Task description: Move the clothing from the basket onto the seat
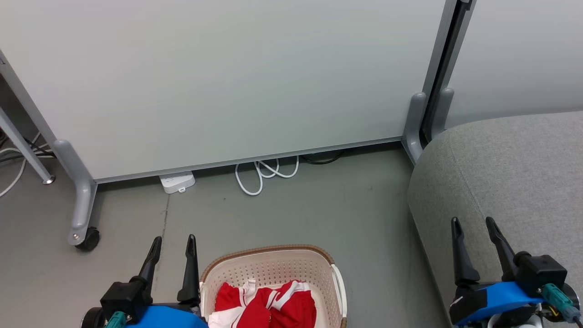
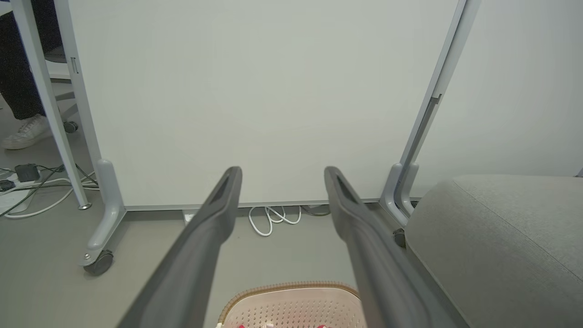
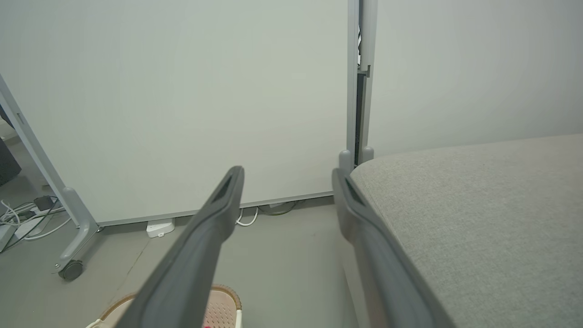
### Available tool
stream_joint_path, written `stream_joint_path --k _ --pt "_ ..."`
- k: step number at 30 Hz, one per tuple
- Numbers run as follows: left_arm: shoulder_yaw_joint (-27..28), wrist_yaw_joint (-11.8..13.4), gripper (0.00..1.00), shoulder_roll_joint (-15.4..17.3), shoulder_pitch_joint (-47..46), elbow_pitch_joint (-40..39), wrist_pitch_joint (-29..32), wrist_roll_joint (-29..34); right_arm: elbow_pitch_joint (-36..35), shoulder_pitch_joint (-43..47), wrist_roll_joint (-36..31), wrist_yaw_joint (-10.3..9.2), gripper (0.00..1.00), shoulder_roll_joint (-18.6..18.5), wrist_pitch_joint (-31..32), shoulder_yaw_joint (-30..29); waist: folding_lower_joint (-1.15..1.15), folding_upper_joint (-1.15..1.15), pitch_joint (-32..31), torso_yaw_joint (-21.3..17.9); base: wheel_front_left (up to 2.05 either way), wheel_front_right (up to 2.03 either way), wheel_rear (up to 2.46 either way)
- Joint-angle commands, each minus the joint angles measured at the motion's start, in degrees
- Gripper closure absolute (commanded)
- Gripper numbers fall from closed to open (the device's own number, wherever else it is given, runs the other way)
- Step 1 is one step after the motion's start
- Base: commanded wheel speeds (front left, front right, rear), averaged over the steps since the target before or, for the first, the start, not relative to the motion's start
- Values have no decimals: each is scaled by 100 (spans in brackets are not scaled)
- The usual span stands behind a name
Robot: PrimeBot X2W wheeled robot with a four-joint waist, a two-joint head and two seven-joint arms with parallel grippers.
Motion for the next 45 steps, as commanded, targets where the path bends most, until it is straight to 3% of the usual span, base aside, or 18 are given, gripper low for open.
stream_joint_path --k 1,8,27,32,39,45 --pt "-39 29 0 31 -36 -14 -44 114 -34 79 -128 -2 0 -32 -47 -7 0 0 -4 2 0 0 0" --pt "-84 100 0 33 -15 -39 -117 326 -51 83 -382 -2 0 -34 -100 17 0 0 -22 -16 0 0 0" --pt "-107 93 0 30 2 222 -102 161 -129 -35 -296 -2 0 -32 -61 101 0 0 153 -150 0 0 0" --pt "-158 44 0 30 -350 753 -64 118 -293 -295 -346 -2 0 -26 -25 378 0 0 743 -444 0 0 0" --pt "-238 -132 0 185 -1211 1809 659 49 -399 -850 -148 -3 0 -28 -164 693 0 0 1781 -975 0 0 0" --pt "-176 -32 0 417 -2002 2585 1173 75 -323 -1263 86 -3 0 -22 -362 963 0 0 2634 -1515 0 0 0"
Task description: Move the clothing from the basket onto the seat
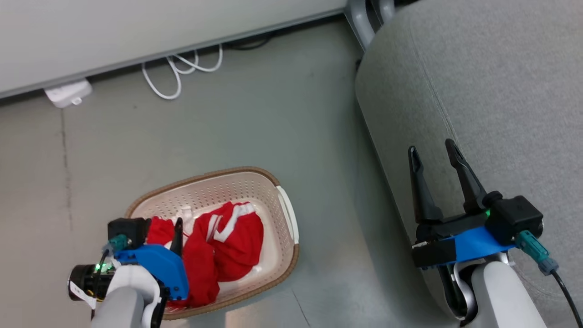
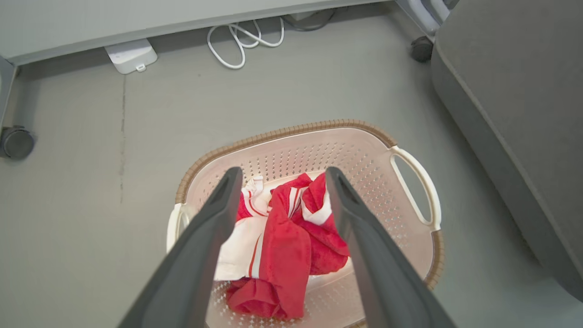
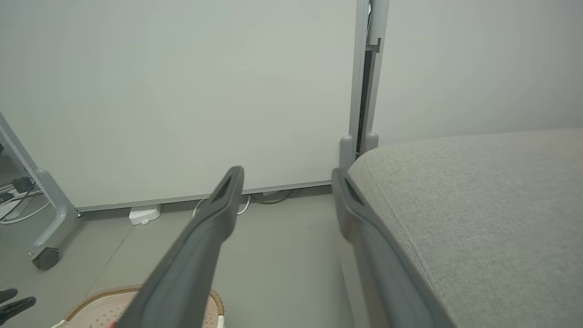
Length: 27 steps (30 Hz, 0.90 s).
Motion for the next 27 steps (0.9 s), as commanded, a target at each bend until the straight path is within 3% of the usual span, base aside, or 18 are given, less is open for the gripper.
stream_joint_path --k 1,12,20,27 --pt "43 27 0 100 -167 111 83 -12 18 -147 64 -4 0 -7 -56 59 -2 0 679 -589 0 0 0" --pt "194 345 0 744 -1200 1294 997 10 157 -667 804 -4 0 -5 -266 879 -2 0 1911 -1441 0 0 0" --pt "282 498 0 1280 -1532 1539 1188 28 -77 -791 1210 -4 0 -4 -259 1107 -2 0 2416 -1857 0 0 0" --pt "349 556 0 1400 -1691 1588 1455 -103 -191 -767 1329 -4 0 -5 -256 1059 -2 0 2654 -1958 0 0 0"
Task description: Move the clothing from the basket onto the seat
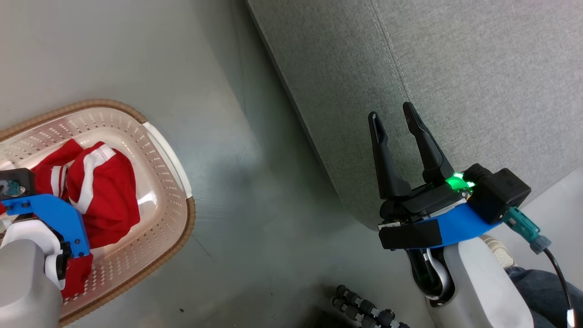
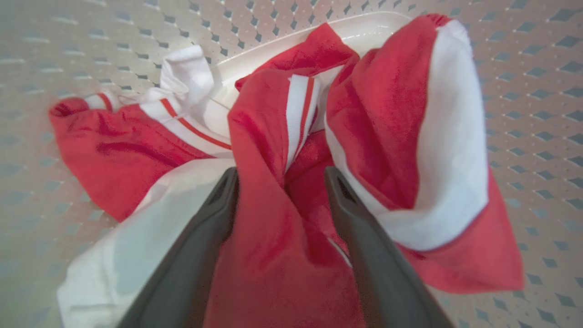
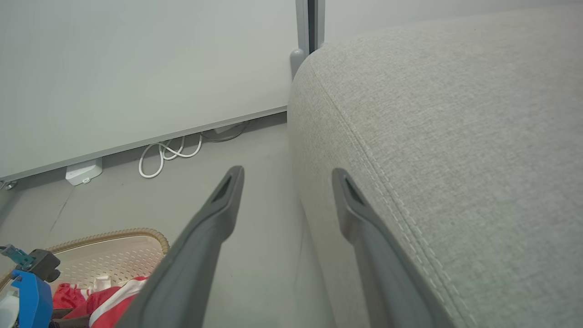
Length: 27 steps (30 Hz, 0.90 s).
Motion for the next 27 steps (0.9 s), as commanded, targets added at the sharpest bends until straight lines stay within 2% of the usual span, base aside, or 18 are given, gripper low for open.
stream_joint_path --k 1,2,3,17,21,24,25,27 --pt "44 61 17 44 -86 39 70 -35 -35 -22 20 -3 0 -2 0 1 -1 0 72 -25 0 0 0" --pt "30 80 71 41 -111 49 109 -36 -41 -24 32 -4 0 -2 0 10 -1 0 86 -21 0 0 0" --pt "11 90 100 37 -134 48 132 -29 -51 -27 43 -4 0 -2 -1 19 -1 0 95 -18 0 0 0" --pt "-101 79 100 -2 16 111 61 -115 51 -87 24 -4 0 -4 -1 36 -1 0 -93 14 0 0 0" --pt "-155 23 100 -226 75 168 -54 -180 177 -3 -110 -4 0 -5 -1 -80 -1 0 -438 271 0 0 0" --pt "-343 -142 100 -485 118 301 -204 -127 327 99 -284 -4 0 -7 -1 -298 -1 0 -1005 648 0 0 0" --pt "-343 -142 100 -485 118 301 -204 -127 327 99 -284 -4 0 -7 -1 -298 -1 0 -1005 648 0 0 0" --pt "-450 -294 100 -734 146 427 -297 -161 476 219 -531 -4 0 -8 -1 -433 -1 0 -1528 962 0 0 0"
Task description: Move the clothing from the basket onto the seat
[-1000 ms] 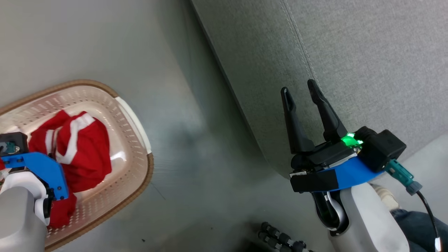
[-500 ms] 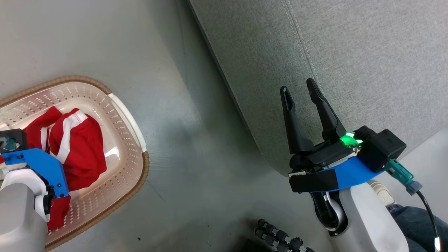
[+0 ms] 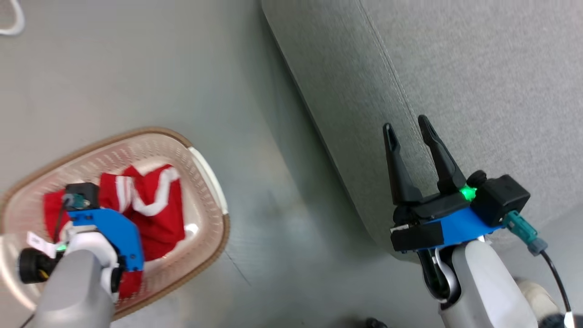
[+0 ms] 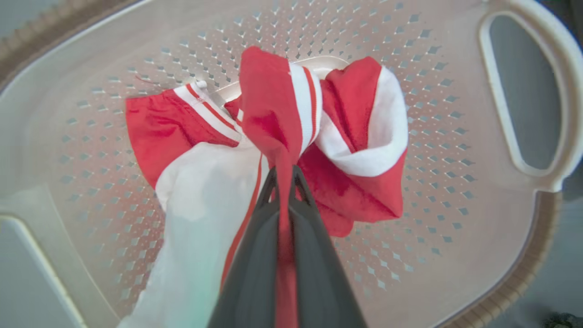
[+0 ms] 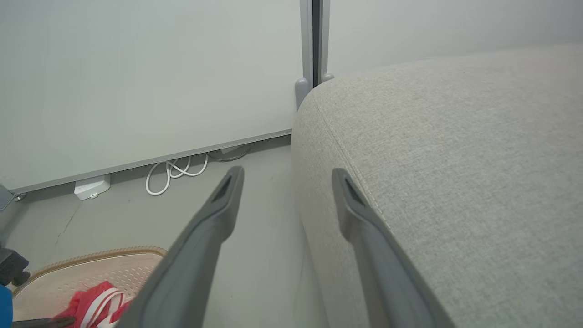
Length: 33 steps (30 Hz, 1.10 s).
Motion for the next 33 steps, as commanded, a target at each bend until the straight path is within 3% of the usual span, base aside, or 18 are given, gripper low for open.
stream_joint_path --k 1,10,16,20,25,33 --pt "-19 -28 100 -47 113 19 -33 -29 49 121 -64 -4 0 -16 -1 -29 1 0 -615 485 0 0 0" --pt "-644 -690 100 -633 4 146 -572 200 440 525 -577 -4 0 -19 -1 -266 1 0 -2102 1295 0 0 0" --pt "-1030 -968 100 -933 -192 -98 -880 106 545 897 -845 -4 0 -17 121 -425 1 0 -2855 1634 0 0 0" --pt "-1370 -1022 100 -996 -269 -482 -1009 -177 446 1194 -896 -4 0 -17 301 -464 1 0 -3240 1761 0 0 0" --pt "-2178 -1045 100 -1002 -354 -1501 -898 -1108 266 1485 -962 -4 0 -16 513 -428 1 0 -3535 1846 0 0 0" --pt "-3282 -660 100 -998 -912 -2484 -711 -2058 -3 1624 -963 -4 0 -16 736 -242 1 0 -3713 1850 0 0 0"
